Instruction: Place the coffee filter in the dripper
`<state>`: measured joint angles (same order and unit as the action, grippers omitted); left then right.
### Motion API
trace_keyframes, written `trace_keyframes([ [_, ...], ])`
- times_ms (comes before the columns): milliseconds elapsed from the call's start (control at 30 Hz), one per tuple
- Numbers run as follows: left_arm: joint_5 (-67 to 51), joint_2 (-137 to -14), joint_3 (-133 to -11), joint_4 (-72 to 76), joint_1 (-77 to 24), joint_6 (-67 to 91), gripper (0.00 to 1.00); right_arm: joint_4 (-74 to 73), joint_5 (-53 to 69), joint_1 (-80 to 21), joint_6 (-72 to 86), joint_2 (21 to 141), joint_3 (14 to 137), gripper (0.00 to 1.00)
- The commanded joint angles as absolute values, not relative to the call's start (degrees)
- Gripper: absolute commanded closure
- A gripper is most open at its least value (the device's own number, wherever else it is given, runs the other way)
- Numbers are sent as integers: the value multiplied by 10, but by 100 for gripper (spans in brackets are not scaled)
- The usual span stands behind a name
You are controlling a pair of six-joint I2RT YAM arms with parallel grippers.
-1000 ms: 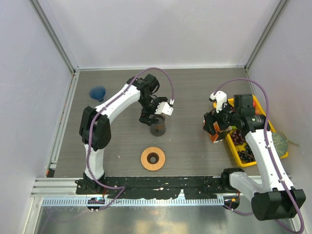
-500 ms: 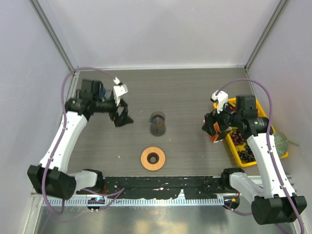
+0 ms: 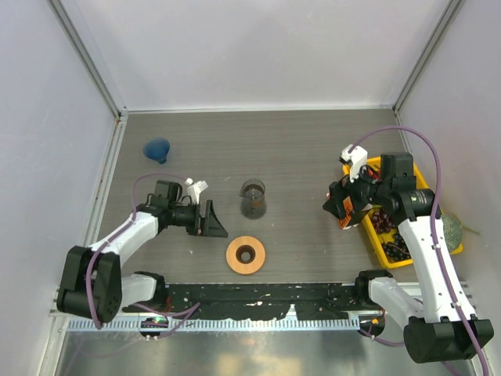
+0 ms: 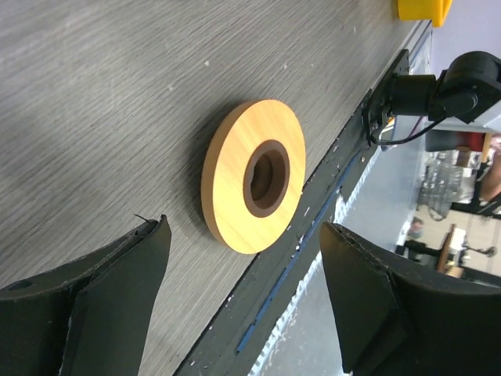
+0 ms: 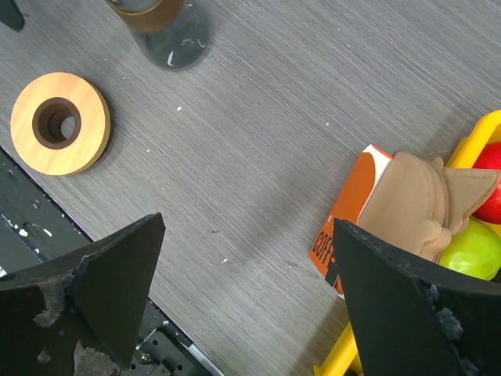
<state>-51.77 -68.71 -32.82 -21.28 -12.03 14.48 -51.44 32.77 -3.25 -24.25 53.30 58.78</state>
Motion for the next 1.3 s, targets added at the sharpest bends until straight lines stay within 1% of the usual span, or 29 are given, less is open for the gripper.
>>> trace_keyframes([
  [0, -539, -742, -307, -111, -132, 204, 16, -514, 336, -32, -236, 522, 616, 5],
  [133, -562, -828, -316, -93, -139, 198, 25, -516, 331, -32, -237, 522, 613, 5],
  [367, -591, -908, -319, -67, -170, 194, 41, -517, 321, -32, -247, 530, 608, 4],
  [500, -619, -930, -323, -54, -188, 199, 49, -511, 320, -32, -248, 540, 604, 5],
  [667, -631, -926, -323, -47, -192, 196, 59, -500, 321, -32, -245, 548, 599, 4],
  [700, -632, -925, -322, -47, -192, 194, 64, -499, 322, -32, -244, 549, 599, 5],
  [767, -639, -915, -322, -43, -192, 194, 77, -499, 323, -31, -243, 551, 601, 4],
  [800, -642, -905, -322, -42, -192, 193, 85, -499, 323, -32, -242, 551, 602, 4],
  [833, -648, -890, -319, -40, -192, 192, 95, -500, 323, -31, -241, 550, 602, 5],
  [867, -654, -874, -315, -40, -192, 195, 99, -500, 323, -32, -239, 548, 601, 5],
  [1167, -745, -650, -293, -50, -192, 258, 100, -496, 346, -32, -222, 546, 599, 5],
  [1267, -734, -594, -320, -4, -185, 349, 100, -482, 364, -31, -205, 543, 592, 5],
])
